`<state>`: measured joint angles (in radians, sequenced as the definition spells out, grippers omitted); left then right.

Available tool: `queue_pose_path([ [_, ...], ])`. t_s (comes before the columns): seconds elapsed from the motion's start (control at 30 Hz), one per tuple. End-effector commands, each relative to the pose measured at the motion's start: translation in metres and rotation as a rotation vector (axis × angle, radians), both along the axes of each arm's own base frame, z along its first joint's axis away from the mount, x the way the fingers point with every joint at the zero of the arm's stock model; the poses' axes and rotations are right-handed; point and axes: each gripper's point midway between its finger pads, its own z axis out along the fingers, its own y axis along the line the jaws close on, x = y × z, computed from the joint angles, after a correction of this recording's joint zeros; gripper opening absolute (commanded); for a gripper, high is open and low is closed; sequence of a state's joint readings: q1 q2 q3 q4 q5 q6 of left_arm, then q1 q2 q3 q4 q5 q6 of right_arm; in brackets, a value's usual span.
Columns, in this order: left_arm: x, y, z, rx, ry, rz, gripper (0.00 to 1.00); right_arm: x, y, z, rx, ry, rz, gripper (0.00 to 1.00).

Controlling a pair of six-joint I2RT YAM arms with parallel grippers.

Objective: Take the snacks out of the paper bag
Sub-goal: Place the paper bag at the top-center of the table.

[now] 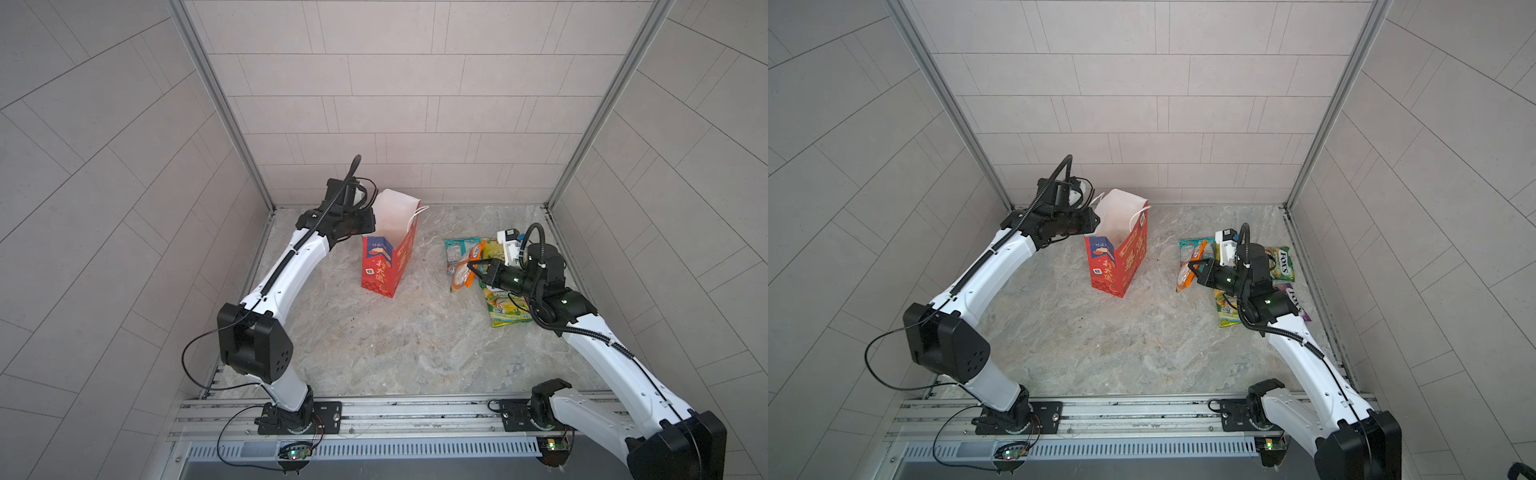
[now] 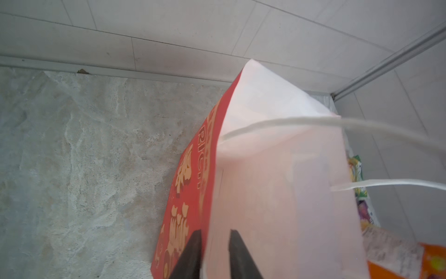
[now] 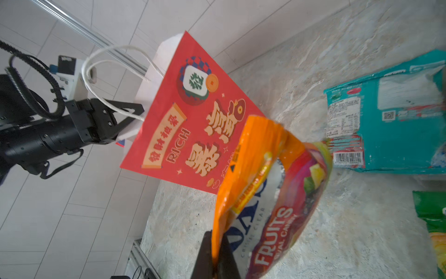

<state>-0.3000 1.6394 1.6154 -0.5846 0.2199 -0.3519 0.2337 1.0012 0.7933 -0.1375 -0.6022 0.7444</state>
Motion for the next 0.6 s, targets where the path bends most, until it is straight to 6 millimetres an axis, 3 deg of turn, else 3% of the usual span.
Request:
queue_pose_path([
  [0.0, 0.003, 0.010, 0.004, 0.061, -0.014, 0.014, 0.46, 0.006, 0.005, 0.012, 0.006, -0.071, 0.022, 0.00],
  [0.2, -0.003, 0.024, 0.023, 0.130, -0.041, 0.029, 0.74, 0.009, 0.006, -0.003, -0.040, -0.049, 0.021, 0.00],
  [0.27, -0.007, 0.028, 0.033, 0.139, -0.063, 0.041, 0.94, 0.010, 0.006, -0.010, -0.041, -0.035, 0.020, 0.00],
  [0.43, -0.018, 0.043, 0.051, 0.181, -0.100, 0.083, 0.96, 0.011, 0.008, -0.013, -0.036, -0.032, 0.023, 0.00],
  [0.57, -0.040, 0.050, 0.067, 0.151, -0.168, 0.100, 0.95, 0.009, 0.010, -0.017, -0.047, -0.026, 0.042, 0.00],
])
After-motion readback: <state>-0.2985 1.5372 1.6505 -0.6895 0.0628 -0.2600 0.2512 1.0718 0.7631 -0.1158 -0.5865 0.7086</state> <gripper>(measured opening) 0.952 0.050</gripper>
